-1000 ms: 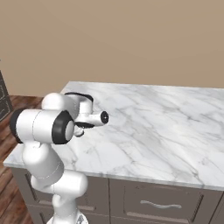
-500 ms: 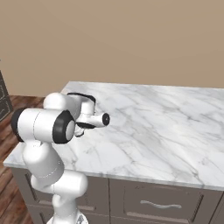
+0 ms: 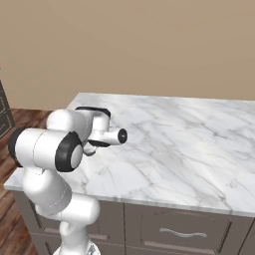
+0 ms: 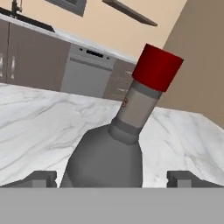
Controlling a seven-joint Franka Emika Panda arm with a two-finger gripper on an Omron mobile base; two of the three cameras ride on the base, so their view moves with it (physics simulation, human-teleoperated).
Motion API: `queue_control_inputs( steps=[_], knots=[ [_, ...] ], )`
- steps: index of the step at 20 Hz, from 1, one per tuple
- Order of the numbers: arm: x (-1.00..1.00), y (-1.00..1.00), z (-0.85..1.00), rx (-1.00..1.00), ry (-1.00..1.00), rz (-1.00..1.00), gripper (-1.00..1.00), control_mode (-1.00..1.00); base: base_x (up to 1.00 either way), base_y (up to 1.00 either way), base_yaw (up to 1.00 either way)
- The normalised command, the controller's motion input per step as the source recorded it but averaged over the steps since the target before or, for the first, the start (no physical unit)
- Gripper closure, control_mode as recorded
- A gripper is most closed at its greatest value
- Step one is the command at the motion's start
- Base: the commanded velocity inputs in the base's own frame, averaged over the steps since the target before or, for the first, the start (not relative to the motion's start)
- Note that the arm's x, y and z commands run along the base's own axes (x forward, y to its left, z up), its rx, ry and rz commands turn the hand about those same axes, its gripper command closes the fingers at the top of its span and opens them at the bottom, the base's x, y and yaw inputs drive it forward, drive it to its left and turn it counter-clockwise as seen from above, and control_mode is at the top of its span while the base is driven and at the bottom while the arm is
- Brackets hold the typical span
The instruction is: Get the candle and the liquor from the cabinet and move them to the dining counter.
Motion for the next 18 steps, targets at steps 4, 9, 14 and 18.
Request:
queue_control_inputs(
  steps=[4,9,14,18],
  knots=[
    [-0.28,-0.29,0.23,0.0,0.09,-0.17,-1.0,-1.0,0.0,0.0,0.0],
    [-0.43,-0.15,0.42,0.0,0.11,-0.14,-1.0,-1.0,0.0,0.0,0.0],
    [-0.47,-0.1,0.53,0.0,0.25,-0.16,-1.0,-1.0,0.0,0.0,0.0],
    [-0.45,-0.15,0.57,0.0,0.26,-0.1,-1.0,-1.0,0.0,0.0,0.0]
  ],
)
